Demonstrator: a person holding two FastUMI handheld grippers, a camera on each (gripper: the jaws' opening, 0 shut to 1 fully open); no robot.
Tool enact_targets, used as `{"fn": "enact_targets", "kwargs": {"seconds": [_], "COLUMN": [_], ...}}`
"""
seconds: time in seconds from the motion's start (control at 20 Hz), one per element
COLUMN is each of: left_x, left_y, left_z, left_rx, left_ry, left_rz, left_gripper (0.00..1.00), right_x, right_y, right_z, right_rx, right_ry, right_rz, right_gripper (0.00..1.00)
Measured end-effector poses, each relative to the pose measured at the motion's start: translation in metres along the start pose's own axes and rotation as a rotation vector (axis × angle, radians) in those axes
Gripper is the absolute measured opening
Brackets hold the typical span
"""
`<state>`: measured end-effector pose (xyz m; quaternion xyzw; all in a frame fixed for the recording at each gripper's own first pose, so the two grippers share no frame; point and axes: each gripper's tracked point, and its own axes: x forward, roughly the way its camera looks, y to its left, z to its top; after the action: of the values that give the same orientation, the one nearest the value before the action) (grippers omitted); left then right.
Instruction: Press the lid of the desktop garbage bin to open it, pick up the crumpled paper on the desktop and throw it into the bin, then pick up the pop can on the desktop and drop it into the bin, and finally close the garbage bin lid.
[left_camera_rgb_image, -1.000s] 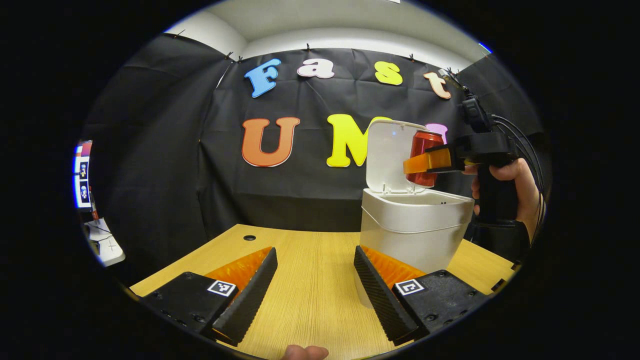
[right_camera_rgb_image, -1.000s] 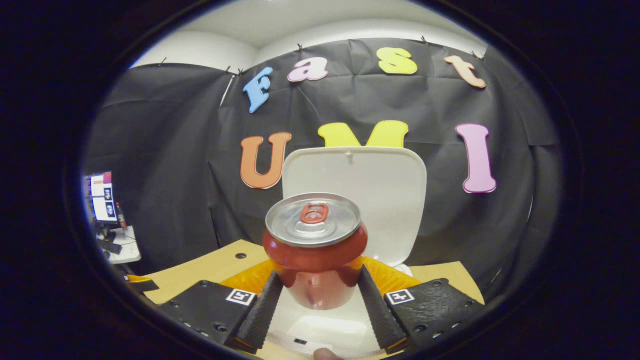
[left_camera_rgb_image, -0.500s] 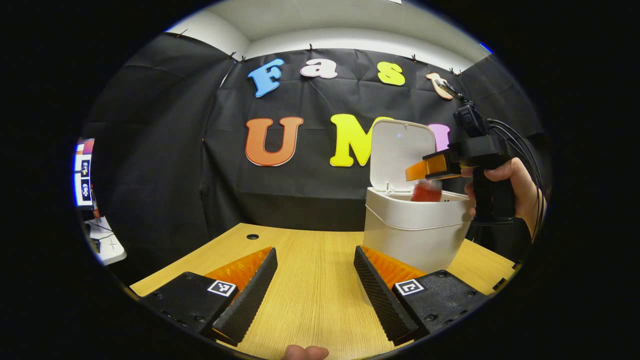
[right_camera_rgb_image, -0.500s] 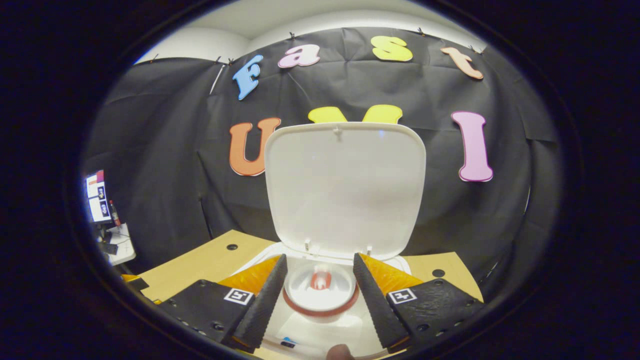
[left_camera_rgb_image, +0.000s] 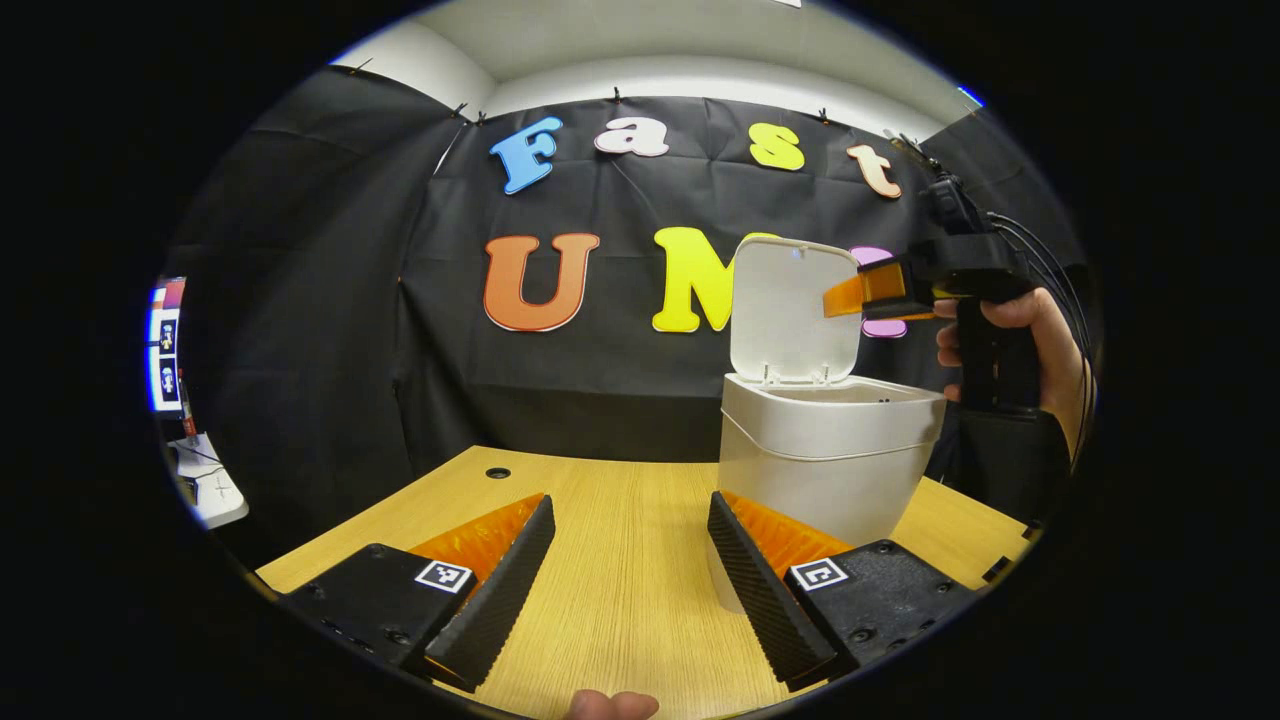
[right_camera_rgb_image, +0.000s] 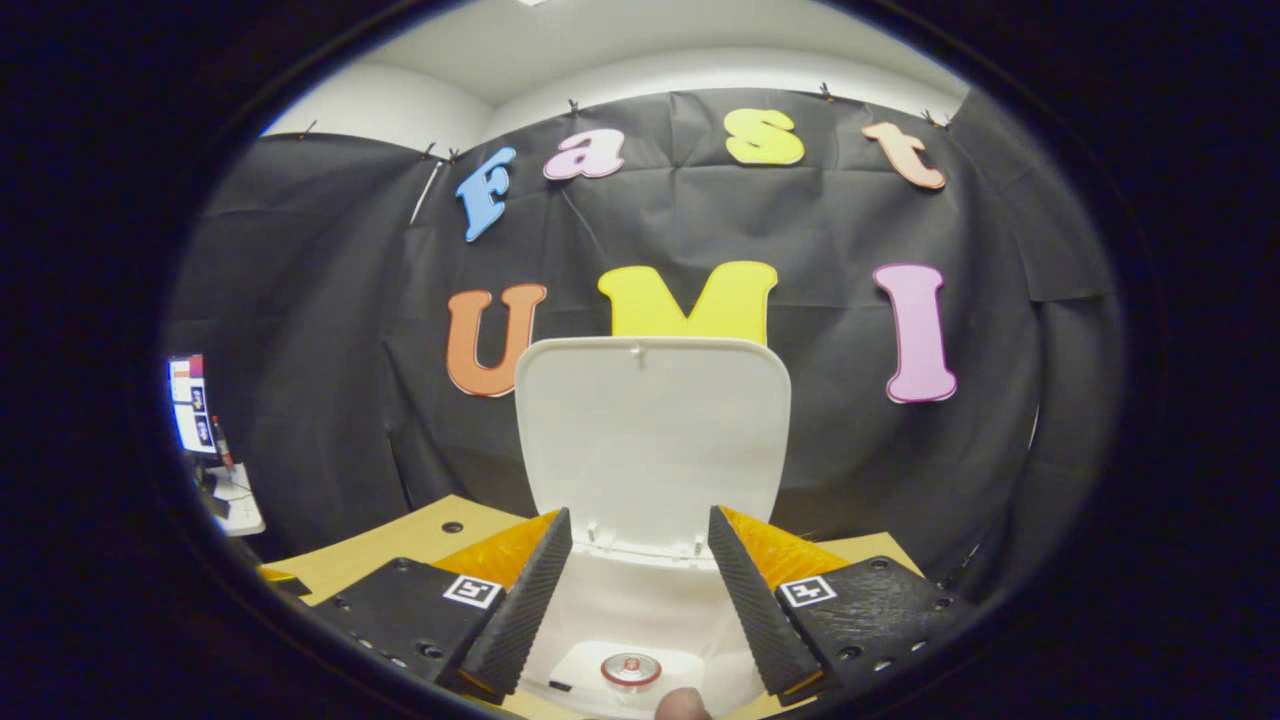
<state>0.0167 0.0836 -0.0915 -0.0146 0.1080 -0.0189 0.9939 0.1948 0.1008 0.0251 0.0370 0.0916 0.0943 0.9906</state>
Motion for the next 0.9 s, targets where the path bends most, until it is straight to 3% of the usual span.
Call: {"fn": "enact_targets", "kwargs": {"seconds": [0.55, 0.9], "left_x": [-0.001, -0.003], "left_y": [-0.011, -0.006], "left_z": [0.020, 0.040], "left_rx": [-0.021, -0.014], "left_ry": [-0.022, -0.070], "left_rz": [-0.045, -0.046], "left_gripper": [0.99, 0.99], "right_x": [0.006, 0.060], "right_y": [0.002, -0.005], "right_z": [0.103, 0.123], "right_rx": [-0.029, -0.017], "right_ry": [-0.215, -0.184], "right_rz": [-0.063, -0.110], "right_gripper": [0.85, 0.84]}}
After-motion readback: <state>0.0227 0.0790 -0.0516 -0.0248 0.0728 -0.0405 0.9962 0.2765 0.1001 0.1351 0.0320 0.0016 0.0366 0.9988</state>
